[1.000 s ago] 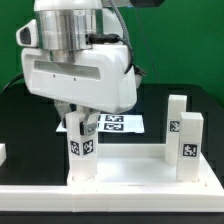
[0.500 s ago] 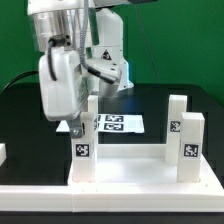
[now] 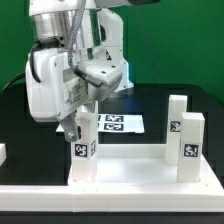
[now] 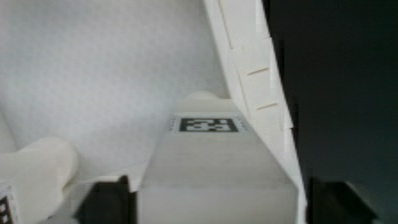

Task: Assemble desk

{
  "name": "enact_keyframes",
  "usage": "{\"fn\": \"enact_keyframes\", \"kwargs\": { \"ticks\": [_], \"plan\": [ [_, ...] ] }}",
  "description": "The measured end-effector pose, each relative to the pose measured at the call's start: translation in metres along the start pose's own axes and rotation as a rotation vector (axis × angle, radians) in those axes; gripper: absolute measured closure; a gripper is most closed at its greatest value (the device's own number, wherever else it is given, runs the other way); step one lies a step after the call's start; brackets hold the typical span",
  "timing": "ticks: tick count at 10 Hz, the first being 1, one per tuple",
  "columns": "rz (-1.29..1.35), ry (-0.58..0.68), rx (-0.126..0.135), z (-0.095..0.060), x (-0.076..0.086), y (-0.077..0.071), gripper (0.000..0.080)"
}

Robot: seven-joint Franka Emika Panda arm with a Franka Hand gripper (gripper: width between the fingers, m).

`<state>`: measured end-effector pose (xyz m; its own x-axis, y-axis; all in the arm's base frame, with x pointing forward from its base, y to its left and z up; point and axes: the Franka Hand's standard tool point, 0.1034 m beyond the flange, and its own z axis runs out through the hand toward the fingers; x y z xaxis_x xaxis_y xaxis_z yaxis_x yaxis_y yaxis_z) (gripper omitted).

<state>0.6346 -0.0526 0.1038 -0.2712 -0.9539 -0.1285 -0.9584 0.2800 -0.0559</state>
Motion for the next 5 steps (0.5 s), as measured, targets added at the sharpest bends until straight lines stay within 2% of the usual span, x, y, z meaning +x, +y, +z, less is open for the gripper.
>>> {"fn": "enact_keyframes", "kwargs": {
  "ticks": [1,2,3,5],
  "plan": [
    [-0.220,0.012,-0.004,-0.0016,0.0000,-0.0014,0.0224],
    [-0.435,0.007,-0.011,-0.0015,-0.0061,-0.0010,0.0167],
    [-0.569,0.006,0.002,0.0004,-0.0083,-0.0012,0.0167],
    [-0.659,0.009,0.000,0.0002,-0.0072,-0.0014,0.0150]
  ]
}}
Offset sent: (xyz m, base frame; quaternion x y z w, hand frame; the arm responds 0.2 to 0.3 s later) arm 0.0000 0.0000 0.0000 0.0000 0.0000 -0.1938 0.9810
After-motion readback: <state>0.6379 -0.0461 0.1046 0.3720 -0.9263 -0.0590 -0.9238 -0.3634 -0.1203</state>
